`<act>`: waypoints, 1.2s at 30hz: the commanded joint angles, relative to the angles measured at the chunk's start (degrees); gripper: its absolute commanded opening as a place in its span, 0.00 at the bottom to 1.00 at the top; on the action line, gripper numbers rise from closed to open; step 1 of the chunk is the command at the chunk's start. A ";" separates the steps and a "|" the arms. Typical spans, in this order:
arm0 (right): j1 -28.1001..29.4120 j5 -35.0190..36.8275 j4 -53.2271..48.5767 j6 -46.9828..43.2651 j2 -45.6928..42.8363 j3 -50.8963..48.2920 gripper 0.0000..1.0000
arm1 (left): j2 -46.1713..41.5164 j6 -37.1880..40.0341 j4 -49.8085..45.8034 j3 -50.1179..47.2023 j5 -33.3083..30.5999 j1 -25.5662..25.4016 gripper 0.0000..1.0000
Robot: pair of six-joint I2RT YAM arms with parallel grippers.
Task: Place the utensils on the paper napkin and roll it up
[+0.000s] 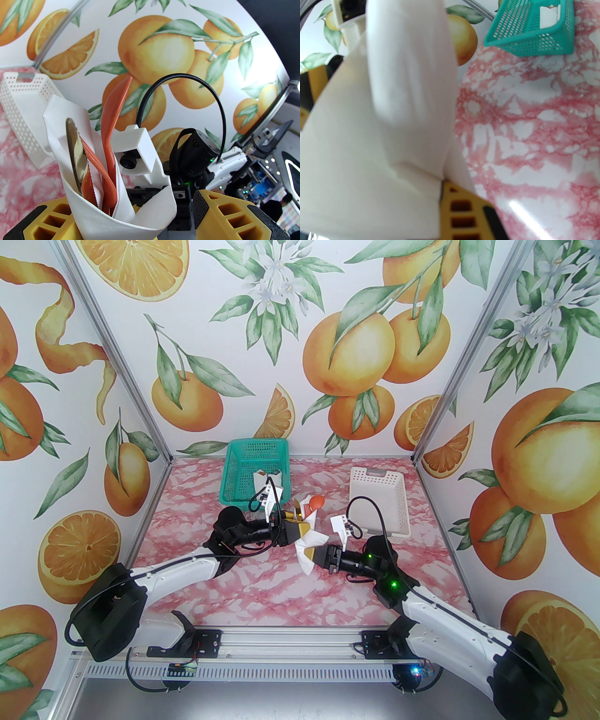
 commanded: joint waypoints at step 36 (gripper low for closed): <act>-2.82 -1.87 -7.02 -4.30 -5.62 3.82 0.62 | -2.77 0.16 2.69 2.83 0.57 0.60 0.04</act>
